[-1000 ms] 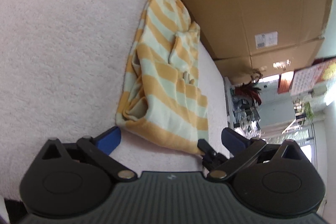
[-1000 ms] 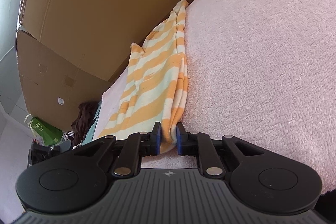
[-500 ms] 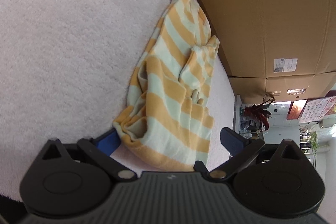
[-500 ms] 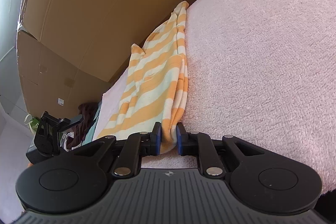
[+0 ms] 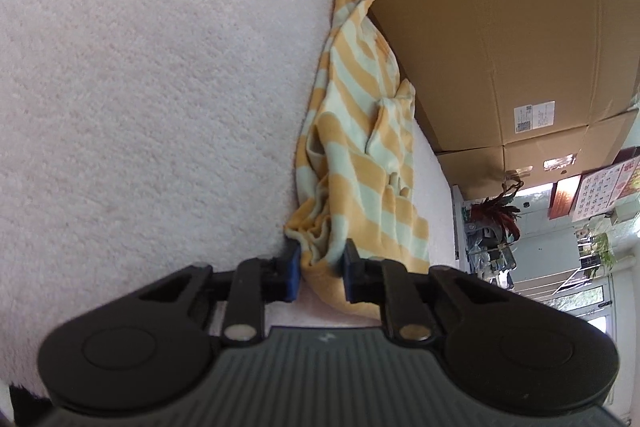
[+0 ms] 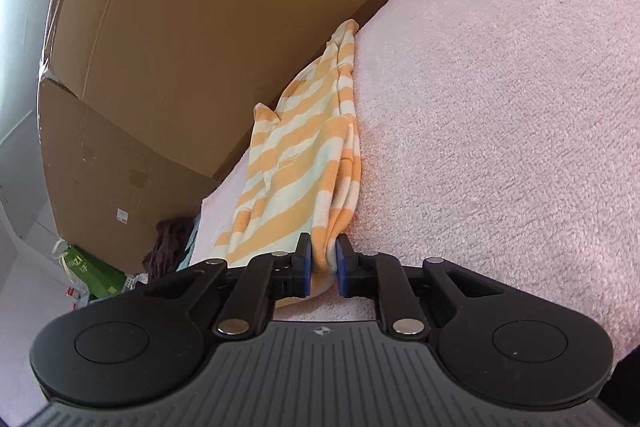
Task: Fold clothes
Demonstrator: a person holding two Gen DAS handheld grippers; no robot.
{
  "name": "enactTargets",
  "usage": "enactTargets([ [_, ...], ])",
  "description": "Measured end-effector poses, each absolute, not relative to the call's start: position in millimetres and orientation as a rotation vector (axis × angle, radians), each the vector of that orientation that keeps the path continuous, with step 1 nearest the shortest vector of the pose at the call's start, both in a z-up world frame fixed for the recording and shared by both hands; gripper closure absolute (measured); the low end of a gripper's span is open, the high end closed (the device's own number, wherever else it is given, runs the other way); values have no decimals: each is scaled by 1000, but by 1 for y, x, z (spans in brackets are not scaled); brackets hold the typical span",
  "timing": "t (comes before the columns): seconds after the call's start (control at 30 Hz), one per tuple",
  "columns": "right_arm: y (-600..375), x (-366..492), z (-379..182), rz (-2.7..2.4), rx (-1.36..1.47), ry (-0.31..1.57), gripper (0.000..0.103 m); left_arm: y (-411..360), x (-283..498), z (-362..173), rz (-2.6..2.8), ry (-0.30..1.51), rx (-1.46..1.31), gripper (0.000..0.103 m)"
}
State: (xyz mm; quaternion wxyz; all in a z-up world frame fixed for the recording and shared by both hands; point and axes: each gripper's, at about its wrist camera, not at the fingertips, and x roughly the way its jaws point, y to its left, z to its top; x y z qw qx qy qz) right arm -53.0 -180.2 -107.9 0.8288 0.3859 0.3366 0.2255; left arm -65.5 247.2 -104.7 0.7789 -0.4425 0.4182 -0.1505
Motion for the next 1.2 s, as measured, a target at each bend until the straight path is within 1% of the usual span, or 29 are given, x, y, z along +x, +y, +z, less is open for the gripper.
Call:
enactTargets([
  [0.23, -185, -52, -101, 549, 900, 668, 91, 242, -61, -92, -343, 825, -922, 90],
  [0.37, -186, -58, -94, 569, 906, 646, 91, 243, -74, -93, -365, 817, -957, 91],
  [0.47, -192, -67, -99, 584, 936, 661, 92, 248, -93, -94, -376, 815, -1008, 93],
  [0.6, -200, -84, -103, 600, 948, 698, 92, 250, -121, -98, -392, 860, -1045, 94],
  [0.8, -210, -101, -113, 569, 911, 764, 91, 250, -134, -106, -381, 878, -1020, 93],
  [0.87, -210, -102, -119, 546, 899, 781, 87, 249, -130, -112, -395, 884, -1035, 92],
  [0.9, -210, -102, -120, 552, 910, 776, 82, 248, -128, -113, -403, 889, -1039, 91],
  [0.93, -209, -102, -120, 561, 915, 770, 79, 247, -127, -113, -411, 889, -1035, 84],
  [0.97, -209, -103, -119, 570, 920, 765, 72, 247, -125, -113, -417, 886, -1028, 73],
  [1.0, -207, -103, -119, 580, 914, 765, 69, 246, -124, -111, -428, 879, -1028, 56],
  [1.07, -202, -102, -118, 591, 912, 764, 67, 244, -122, -109, -453, 860, -1034, 47],
  [1.1, -201, -100, -120, 589, 919, 774, 70, 243, -121, -108, -453, 856, -1027, 52],
  [1.13, -200, -98, -122, 586, 928, 786, 75, 241, -121, -109, -444, 865, -1016, 77],
  [1.17, -199, -96, -124, 583, 937, 797, 89, 239, -121, -110, -434, 880, -1006, 87],
  [1.2, -200, -95, -126, 587, 940, 809, 90, 237, -120, -111, -423, 895, -996, 92],
])
